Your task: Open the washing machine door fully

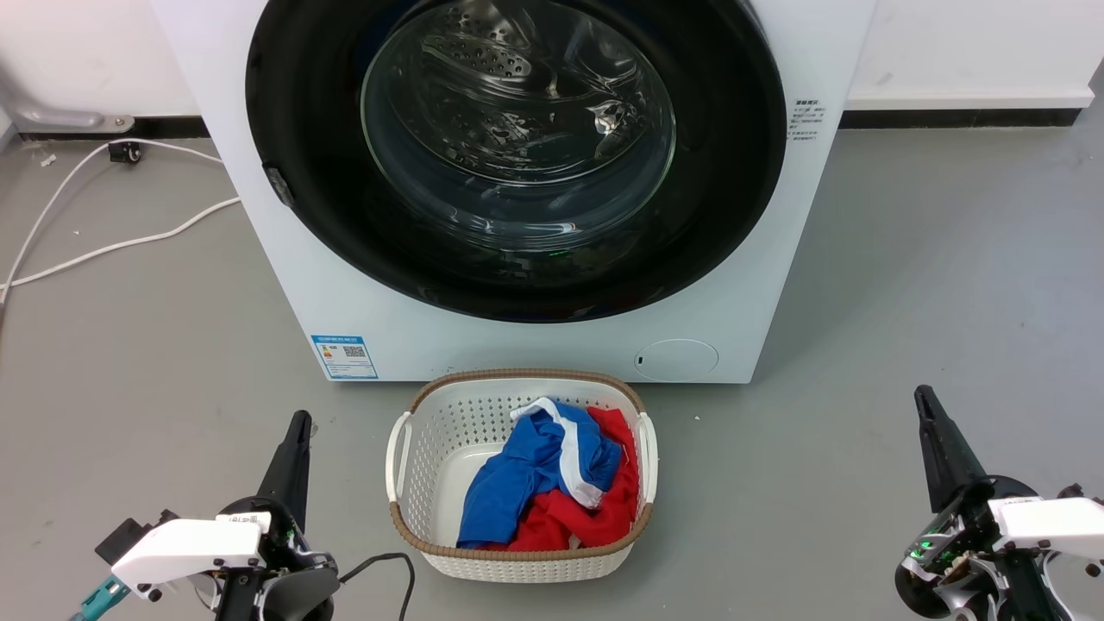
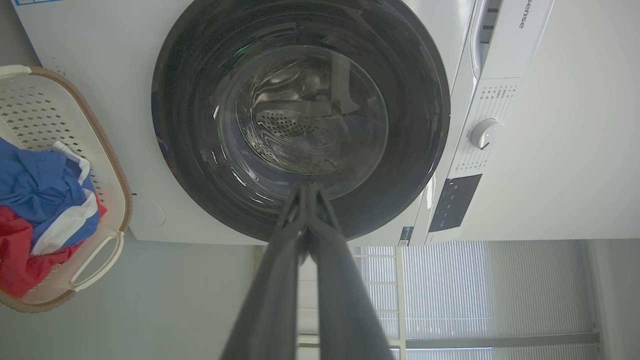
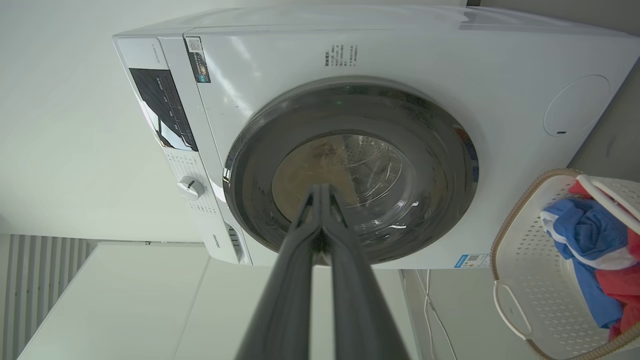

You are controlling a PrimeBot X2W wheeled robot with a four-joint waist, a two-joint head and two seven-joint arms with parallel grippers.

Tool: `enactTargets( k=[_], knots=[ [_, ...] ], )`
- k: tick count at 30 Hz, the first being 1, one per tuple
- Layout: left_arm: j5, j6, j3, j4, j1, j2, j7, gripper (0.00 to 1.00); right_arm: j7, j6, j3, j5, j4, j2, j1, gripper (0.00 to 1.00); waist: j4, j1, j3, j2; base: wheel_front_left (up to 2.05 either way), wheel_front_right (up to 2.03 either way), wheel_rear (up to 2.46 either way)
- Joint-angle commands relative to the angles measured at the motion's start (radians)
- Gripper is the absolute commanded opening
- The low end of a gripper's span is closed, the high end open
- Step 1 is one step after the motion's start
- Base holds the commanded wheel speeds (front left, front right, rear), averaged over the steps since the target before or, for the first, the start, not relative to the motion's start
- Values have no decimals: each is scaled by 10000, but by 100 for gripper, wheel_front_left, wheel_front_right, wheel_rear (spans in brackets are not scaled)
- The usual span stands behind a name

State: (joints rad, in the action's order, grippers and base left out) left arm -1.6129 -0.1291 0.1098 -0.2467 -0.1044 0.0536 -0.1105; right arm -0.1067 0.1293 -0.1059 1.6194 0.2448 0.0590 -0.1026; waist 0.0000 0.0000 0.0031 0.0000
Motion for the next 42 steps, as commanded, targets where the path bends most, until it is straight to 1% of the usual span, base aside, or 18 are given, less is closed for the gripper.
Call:
enactTargets(
  k=[1,20,21,23,32,33,38,42],
  knots=[
    [52,-28,42,-2,-81,-14,-15,0,-40,25,-16,-42,13,-38,-100,0,0,0,0,0,0,0,0],
    [58,-29,50,-2,-82,-20,-20,0,-42,26,-38,-66,12,-53,-104,0,0,0,0,0,0,0,0],
    [10,0,-1,-30,14,-8,-7,100,-38,0,-23,-10,28,-15,15,100,0,0,0,0,0,0,0],
    [13,2,-47,-153,109,-23,2,100,-29,-2,-4,-20,136,-27,120,100,-1,0,0,0,0,0,0],
    [213,-1,-664,63,108,-20,457,100,364,0,325,-369,-250,15,387,100,0,0,2,0,0,0,0],
    [888,-2,-924,221,55,71,707,100,651,1,494,-942,-414,140,494,100,-2,0,-6,0,0,0,0],
    [2057,-4,-1001,531,64,61,930,100,893,3,574,-1874,-624,225,592,100,-3,0,-20,0,0,0,0],
    [2855,-5,-1061,847,121,15,1098,100,1063,4,620,-2895,-810,307,657,100,-10,0,-32,0,0,0,0]
  ],
)
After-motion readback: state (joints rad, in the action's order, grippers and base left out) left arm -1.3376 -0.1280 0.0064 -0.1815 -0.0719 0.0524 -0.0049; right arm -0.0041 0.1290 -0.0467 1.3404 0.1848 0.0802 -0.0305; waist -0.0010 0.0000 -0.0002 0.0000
